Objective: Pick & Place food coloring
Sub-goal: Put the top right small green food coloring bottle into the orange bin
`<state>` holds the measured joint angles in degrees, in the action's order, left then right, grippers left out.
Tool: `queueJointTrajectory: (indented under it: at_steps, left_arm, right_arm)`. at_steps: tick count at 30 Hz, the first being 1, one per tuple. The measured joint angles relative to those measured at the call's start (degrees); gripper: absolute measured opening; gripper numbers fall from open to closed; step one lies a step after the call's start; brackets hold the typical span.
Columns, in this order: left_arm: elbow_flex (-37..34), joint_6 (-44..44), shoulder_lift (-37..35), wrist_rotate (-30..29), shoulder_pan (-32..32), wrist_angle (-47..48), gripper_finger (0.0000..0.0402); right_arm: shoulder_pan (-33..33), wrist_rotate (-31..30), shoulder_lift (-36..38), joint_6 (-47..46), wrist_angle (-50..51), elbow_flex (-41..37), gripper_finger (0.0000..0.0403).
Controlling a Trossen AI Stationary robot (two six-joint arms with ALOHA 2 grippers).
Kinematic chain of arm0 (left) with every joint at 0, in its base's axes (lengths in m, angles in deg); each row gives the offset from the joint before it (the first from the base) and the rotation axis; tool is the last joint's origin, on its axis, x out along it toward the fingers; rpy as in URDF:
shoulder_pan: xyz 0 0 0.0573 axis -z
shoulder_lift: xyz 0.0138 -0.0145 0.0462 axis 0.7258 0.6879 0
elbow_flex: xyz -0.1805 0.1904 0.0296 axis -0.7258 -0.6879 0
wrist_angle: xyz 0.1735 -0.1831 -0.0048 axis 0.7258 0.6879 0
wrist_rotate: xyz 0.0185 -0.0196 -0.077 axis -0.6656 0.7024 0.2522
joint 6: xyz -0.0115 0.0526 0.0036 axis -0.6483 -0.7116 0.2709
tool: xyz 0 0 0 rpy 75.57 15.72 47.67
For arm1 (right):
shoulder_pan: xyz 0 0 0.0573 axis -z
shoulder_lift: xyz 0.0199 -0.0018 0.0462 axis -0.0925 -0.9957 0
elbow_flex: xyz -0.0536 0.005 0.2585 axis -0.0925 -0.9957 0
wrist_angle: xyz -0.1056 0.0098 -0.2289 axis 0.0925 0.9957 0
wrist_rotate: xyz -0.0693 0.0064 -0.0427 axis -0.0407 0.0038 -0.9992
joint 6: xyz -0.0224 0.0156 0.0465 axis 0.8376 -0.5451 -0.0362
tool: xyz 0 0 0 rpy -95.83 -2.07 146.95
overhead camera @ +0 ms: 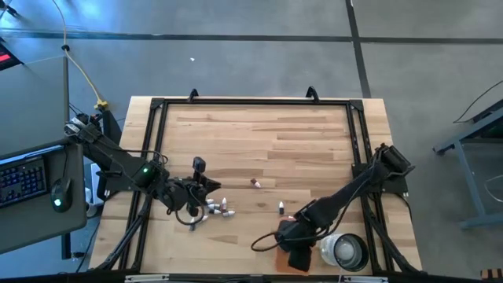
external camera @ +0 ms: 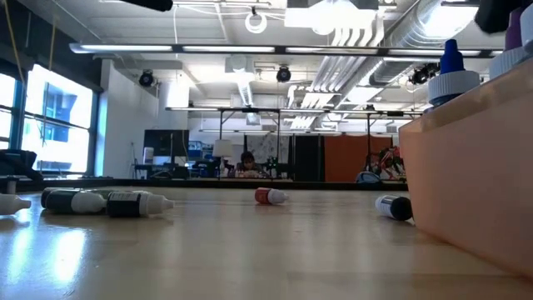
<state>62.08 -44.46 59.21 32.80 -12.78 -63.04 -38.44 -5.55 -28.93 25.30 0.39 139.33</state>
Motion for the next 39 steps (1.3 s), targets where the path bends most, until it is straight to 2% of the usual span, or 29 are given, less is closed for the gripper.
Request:
queueJointTrajectory:
  at_steps: [2,5,10,12,15,22,27,33,36,39]
  left_arm:
    - [0.0,-0.1,0.0,-1.8,0.0,0.7,0.0037]
    - [0.0,0.0,0.0,-3.5,0.0,1.8,0.0037]
    - [0.0,2.1,-1.8,-5.2,0.0,5.7,0.0037]
    - [0.0,4.3,-2.8,-5.2,0.0,8.1,0.0037]
    - [0.0,7.3,-3.8,-5.3,0.0,11.0,0.0037]
    - [0.0,13.9,-4.4,-4.2,0.0,17.6,0.0037]
    - [0.0,20.0,-4.4,-3.5,0.0,22.6,0.0037]
    - [0.0,24.1,-4.4,-3.4,0.0,24.9,0.0037]
    - [0.0,26.0,-4.4,-3.6,0.0,27.0,0.0037]
    - [0.0,28.4,-4.4,-5.8,0.0,29.4,0.0037]
  right_arm:
    - [0.6,-2.6,0.0,0.7,6.4,4.3,0.0120]
    - [1.3,-11.5,0.0,2.3,17.6,10.5,0.0114]
    - [2.1,-21.8,0.0,5.4,32.8,20.1,0.0113]
    - [2.6,-26.4,0.3,7.3,35.7,22.1,0.0114]
    - [5.0,-27.0,2.3,9.7,34.2,20.8,0.0114]
    - [13.7,-21.9,8.0,14.3,30.0,7.7,0.0114]
    - [21.9,-18.6,12.9,17.3,17.2,-5.7,0.0114]
    - [31.5,-11.7,15.0,7.3,2.1,-17.4,0.0114]
    - [32.4,-5.1,15.0,8.7,-3.5,-22.6,0.0114]
    - [31.9,-0.1,14.7,2.5,-11.0,-27.4,0.0114]
